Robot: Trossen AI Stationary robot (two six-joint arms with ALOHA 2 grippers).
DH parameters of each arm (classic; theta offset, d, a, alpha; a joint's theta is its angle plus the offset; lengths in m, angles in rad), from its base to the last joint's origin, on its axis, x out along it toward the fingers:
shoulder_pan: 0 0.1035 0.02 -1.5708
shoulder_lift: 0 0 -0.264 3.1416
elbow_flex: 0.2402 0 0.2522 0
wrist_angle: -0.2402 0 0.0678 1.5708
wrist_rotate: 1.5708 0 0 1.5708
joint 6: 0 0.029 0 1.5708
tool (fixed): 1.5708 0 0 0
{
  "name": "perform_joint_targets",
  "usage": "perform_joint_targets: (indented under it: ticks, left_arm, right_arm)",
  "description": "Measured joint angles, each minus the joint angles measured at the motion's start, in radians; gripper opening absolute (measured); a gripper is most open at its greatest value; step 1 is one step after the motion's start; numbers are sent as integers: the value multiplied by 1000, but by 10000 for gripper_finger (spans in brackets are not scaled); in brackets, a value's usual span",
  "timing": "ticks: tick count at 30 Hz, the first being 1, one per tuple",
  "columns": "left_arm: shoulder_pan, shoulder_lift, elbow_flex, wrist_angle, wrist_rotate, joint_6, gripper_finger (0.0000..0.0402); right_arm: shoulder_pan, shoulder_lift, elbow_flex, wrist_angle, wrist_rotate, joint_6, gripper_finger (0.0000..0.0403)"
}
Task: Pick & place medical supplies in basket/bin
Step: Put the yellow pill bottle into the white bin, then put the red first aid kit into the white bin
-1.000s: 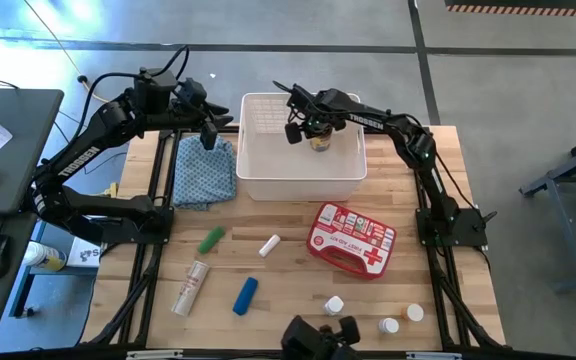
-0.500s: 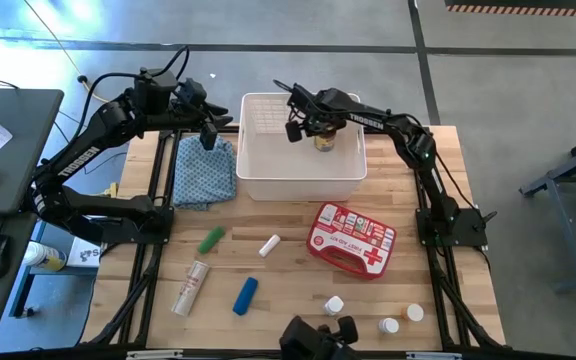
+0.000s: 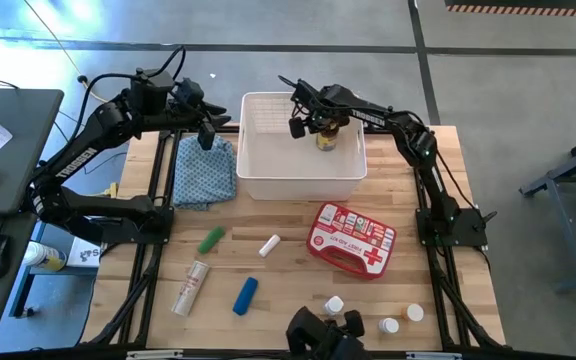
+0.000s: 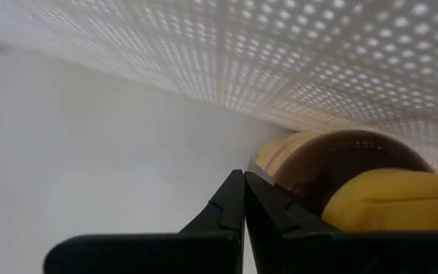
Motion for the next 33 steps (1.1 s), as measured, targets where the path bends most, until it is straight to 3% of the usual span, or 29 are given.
perform_joint_targets:
  ticks: [20,27,33]
  left_arm:
    - [0,-4,0,1,-3,-33,170]
    - [0,-4,0,8,-39,-85,170]
    - [0,-8,0,18,-51,-138,170]
  right_arm:
    - [10,-5,-2,-48,8,-53,0]
    - [36,-56,-2,-32,-18,-111,0]
    - [73,-176,-1,-29,-84,-223,0]
